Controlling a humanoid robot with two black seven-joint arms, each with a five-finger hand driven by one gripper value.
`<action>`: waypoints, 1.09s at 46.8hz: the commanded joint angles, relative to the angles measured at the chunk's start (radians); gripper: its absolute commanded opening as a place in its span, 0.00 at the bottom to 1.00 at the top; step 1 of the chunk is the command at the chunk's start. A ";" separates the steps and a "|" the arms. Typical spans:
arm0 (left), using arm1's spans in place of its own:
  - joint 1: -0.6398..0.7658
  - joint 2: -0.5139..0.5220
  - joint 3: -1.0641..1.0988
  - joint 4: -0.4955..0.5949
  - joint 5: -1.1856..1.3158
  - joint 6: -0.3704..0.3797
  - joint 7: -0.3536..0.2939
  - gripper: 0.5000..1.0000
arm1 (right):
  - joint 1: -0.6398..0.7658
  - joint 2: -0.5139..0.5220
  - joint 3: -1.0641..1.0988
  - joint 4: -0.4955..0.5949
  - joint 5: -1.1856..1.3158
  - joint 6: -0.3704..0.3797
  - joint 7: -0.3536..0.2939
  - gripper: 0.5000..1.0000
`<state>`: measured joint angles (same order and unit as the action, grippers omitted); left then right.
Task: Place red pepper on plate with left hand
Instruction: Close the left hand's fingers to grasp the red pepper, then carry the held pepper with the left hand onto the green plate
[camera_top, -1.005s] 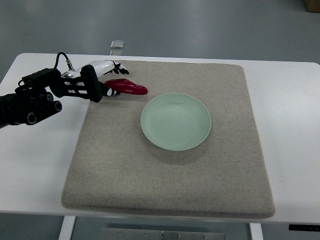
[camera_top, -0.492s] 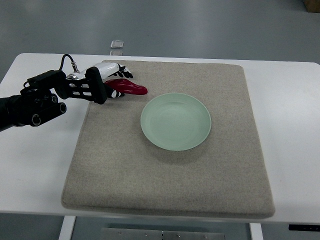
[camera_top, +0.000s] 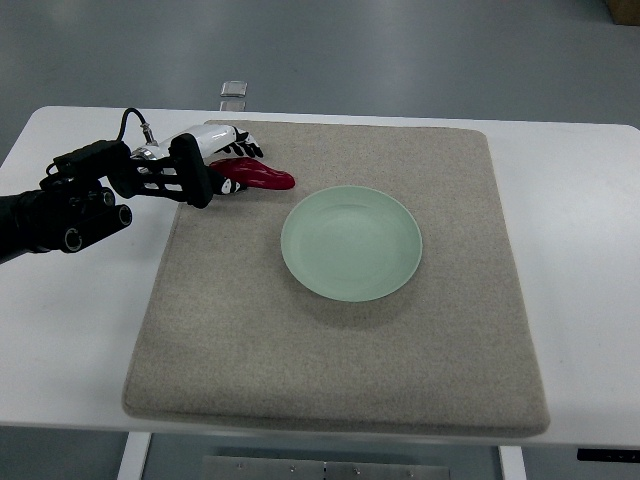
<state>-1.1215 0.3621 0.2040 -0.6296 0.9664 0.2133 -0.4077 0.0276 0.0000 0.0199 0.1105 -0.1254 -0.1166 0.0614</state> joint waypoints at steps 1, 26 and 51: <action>0.000 0.000 0.000 0.001 0.000 0.000 0.000 0.42 | 0.000 0.000 0.000 0.000 0.000 0.000 0.000 0.86; -0.001 -0.002 -0.001 -0.001 0.000 0.000 -0.005 0.14 | 0.000 0.000 0.000 0.000 0.000 0.000 0.000 0.86; -0.001 -0.006 -0.003 -0.001 0.014 0.008 -0.008 0.00 | 0.000 0.000 0.000 0.000 0.000 0.000 0.000 0.86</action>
<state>-1.1231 0.3559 0.2027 -0.6304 0.9803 0.2153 -0.4147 0.0276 0.0000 0.0200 0.1104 -0.1257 -0.1166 0.0614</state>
